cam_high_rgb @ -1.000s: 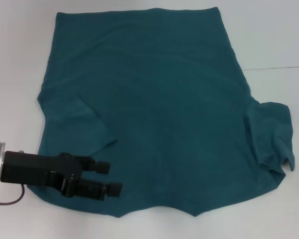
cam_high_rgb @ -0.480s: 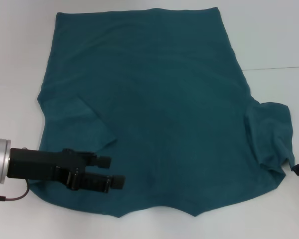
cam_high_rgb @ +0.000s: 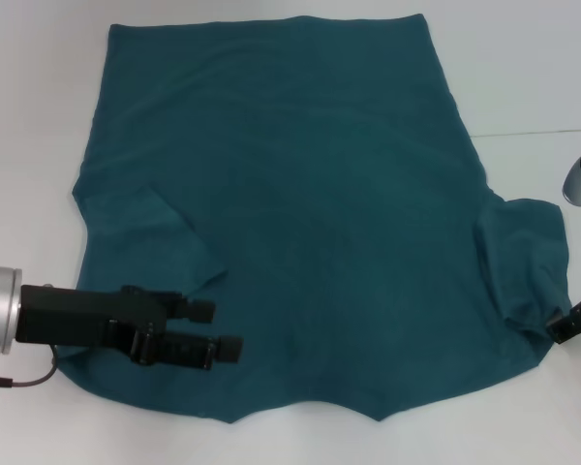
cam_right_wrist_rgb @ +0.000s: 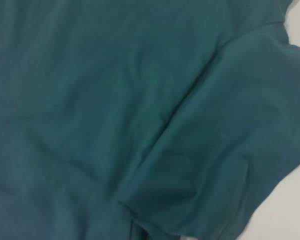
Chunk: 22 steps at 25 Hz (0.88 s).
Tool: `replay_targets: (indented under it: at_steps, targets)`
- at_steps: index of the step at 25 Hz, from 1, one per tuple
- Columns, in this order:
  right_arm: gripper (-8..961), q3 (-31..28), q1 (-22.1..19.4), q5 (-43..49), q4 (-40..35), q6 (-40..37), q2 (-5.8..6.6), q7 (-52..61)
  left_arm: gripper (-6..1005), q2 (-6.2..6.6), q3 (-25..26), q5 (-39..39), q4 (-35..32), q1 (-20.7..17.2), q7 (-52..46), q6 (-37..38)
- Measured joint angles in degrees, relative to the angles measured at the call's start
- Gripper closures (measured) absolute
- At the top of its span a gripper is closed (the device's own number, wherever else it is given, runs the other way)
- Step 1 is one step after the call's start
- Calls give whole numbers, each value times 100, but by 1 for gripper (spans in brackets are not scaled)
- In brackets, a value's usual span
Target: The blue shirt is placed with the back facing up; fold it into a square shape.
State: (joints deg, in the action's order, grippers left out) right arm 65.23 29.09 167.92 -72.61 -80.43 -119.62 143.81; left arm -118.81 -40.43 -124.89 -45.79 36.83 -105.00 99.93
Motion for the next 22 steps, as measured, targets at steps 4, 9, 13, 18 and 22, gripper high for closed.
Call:
replay_targets:
  at_steps: [4,9,13,18,22]
  targets:
    - [40,12,28,3,102,112,7,43,80,-2,0,0,-1,0,-16,-54]
    - [40,23,78,13,267,158,26,77,80,-19,1,0,0,0,-26,-73]
    - [40,108,68,14,313,206,97,230,80,-25,1,0,-1,-2,-38,-87]
    - [41,118,45,13,368,342,110,263,80,-39,0,0,-1,-20,-38,-126]
    - [41,116,97,13,482,428,107,286,80,-45,1,0,-1,-22,-38,-128]
